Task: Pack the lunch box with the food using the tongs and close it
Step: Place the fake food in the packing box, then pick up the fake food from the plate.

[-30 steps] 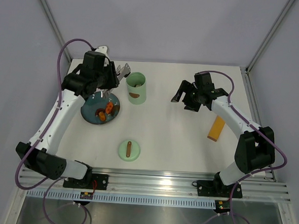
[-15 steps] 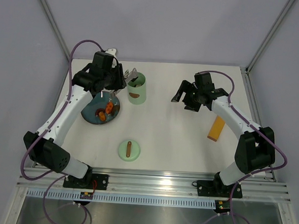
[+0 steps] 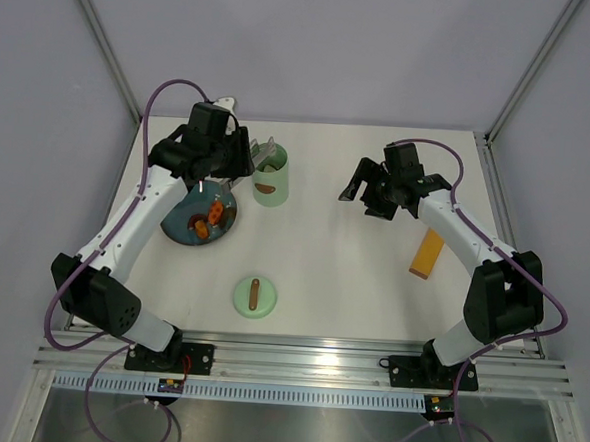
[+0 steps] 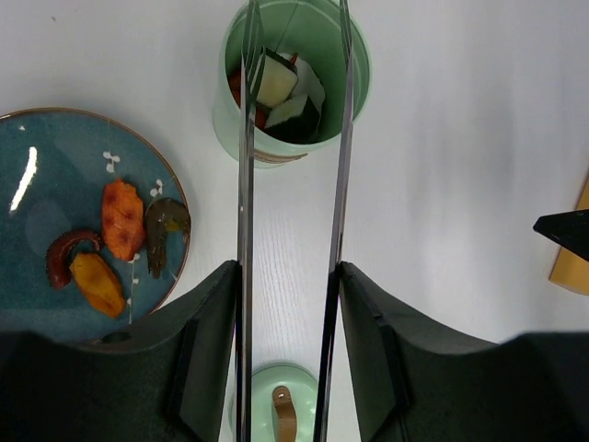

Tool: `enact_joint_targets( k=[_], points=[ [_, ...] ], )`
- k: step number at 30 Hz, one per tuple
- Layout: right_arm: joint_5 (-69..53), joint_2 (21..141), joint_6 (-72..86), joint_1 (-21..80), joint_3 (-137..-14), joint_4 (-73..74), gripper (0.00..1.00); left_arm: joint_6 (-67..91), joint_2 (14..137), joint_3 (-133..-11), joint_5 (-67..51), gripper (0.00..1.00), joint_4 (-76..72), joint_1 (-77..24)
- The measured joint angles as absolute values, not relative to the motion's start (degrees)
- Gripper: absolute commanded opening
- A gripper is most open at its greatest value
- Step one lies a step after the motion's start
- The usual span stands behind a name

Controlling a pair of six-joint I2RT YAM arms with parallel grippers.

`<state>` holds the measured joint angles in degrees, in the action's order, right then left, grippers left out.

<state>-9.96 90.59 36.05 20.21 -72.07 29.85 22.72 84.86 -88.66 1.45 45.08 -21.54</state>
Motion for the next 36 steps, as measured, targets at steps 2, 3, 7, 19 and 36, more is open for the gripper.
enact_joint_targets(
  k=[2, 3, 7, 19, 36],
  points=[
    [-10.0, 90.6, 36.1, 20.2, -72.1, 29.8, 0.89, 22.7, 84.9, -88.7, 1.4, 0.49, 44.9, -21.6],
    [-10.0, 90.6, 36.1, 20.2, -72.1, 29.8, 0.89, 22.7, 84.9, -88.7, 1.5, 0.43, 44.9, -21.6],
    [-10.0, 90.5, 36.1, 20.2, -72.1, 29.8, 0.89, 22.9, 84.8, -88.7, 1.4, 0.21, 44.8, -21.8],
    [-10.0, 90.4, 36.0, 20.2, -72.1, 29.8, 0.89, 22.2, 75.1, -88.2, 6.1, 0.08, 47.5, -22.1],
    [-10.0, 90.4, 36.0, 20.2, -72.1, 29.8, 0.89, 20.7, 70.9, -73.0, 10.7, 0.38, 54.7, -17.1]
  ],
)
